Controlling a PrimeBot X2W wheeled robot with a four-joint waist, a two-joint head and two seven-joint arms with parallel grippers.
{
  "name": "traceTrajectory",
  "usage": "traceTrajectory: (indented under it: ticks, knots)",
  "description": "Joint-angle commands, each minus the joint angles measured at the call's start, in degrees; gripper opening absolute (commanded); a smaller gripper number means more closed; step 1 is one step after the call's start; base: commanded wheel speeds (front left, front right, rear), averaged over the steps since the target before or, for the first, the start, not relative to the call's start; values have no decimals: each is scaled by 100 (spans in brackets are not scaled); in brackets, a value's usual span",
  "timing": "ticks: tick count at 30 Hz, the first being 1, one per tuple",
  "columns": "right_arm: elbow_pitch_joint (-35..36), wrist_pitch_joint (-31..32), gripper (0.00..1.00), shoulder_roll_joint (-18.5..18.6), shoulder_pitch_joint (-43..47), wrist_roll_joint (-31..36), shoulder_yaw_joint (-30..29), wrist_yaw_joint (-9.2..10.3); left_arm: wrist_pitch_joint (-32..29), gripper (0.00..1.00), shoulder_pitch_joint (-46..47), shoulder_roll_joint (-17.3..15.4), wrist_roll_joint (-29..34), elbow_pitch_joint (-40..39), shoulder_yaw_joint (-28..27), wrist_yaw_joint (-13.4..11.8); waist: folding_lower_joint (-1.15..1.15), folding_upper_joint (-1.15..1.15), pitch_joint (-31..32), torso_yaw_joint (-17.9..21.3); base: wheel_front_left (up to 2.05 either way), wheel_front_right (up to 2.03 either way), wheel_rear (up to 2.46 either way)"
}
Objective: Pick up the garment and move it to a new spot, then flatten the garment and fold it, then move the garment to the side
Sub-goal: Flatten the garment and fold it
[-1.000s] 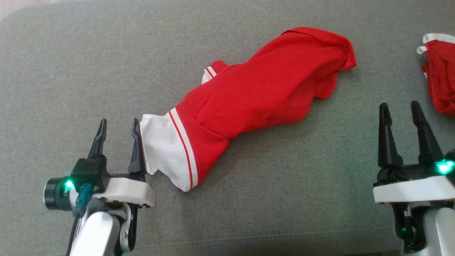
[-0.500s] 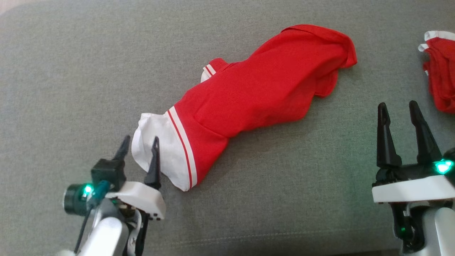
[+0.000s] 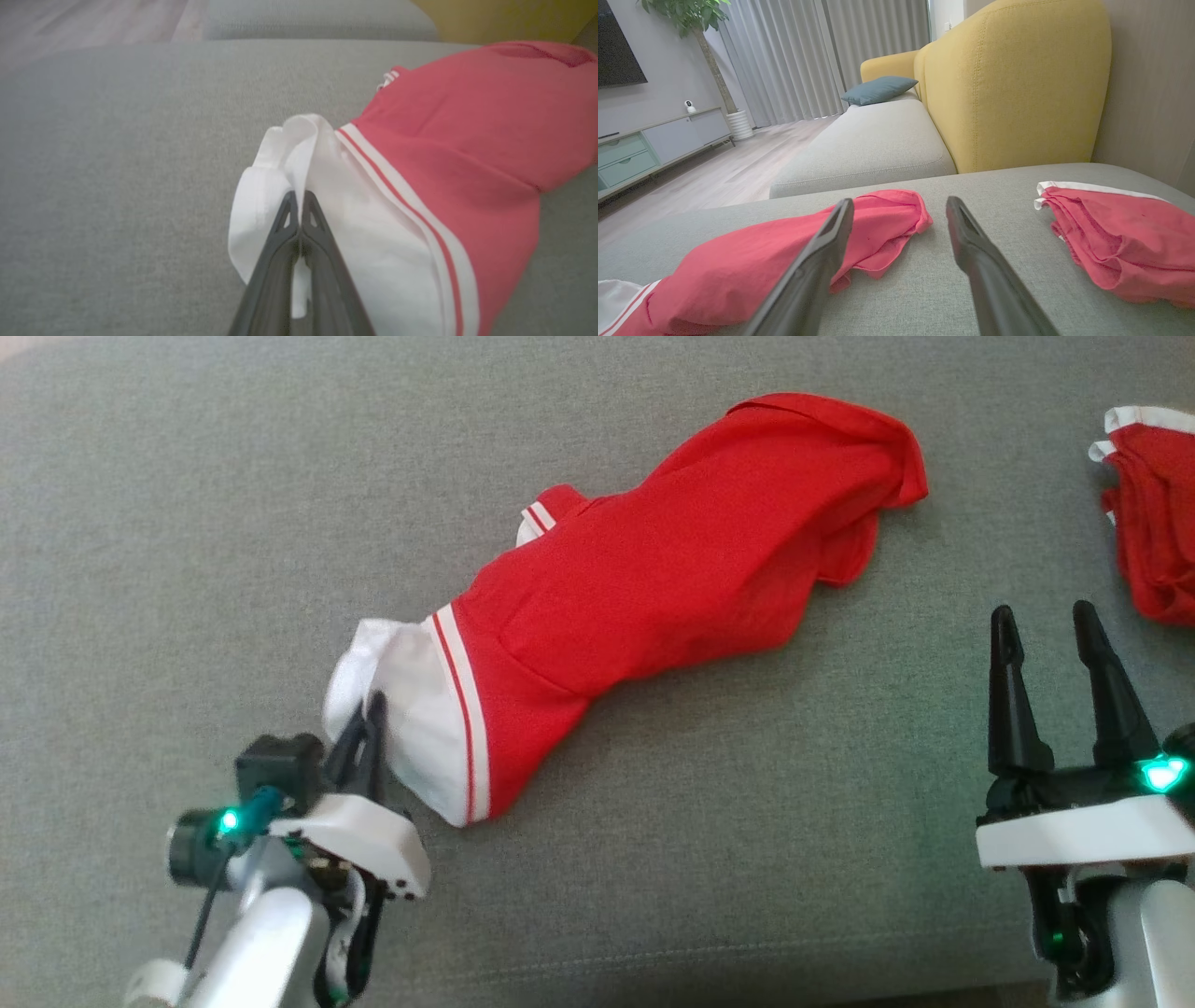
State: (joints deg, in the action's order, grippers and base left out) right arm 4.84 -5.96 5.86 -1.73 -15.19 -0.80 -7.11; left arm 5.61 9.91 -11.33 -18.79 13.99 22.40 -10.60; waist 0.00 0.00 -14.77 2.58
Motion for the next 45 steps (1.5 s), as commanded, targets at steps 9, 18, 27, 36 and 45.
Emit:
traceTrajectory:
  ticks: [9, 18, 27, 36, 45]
  knots:
    - [158, 16, 100, -27, -43, -104, 83, -37, 637, 0, 618, -629, 663, -1181, -464, -361, 0, 0, 91, -74, 0, 0, 0]
    - [134, 11, 100, -35, -114, -168, 149, -37, 598, 0, 1408, -1042, 872, -1173, -773, -400, 0, 0, 42, 39, 0, 0, 0]
    - [-43, -33, 100, -41, -190, -289, 176, -37, 462, 0, 1607, -925, 422, 288, -884, -182, 0, 0, -129, 294, 0, 0, 0]
    - [-157, -56, 100, -39, -272, -340, 171, -37, 693, 43, 1493, -532, -11, 1336, -978, -91, 0, 0, -275, 259, 0, 0, 0]
    - [-121, -80, 100, 93, -322, -185, 171, -37, 934, 100, 1055, -162, -10, 683, -1224, -152, 0, 0, -102, 117, 0, 0, 0]
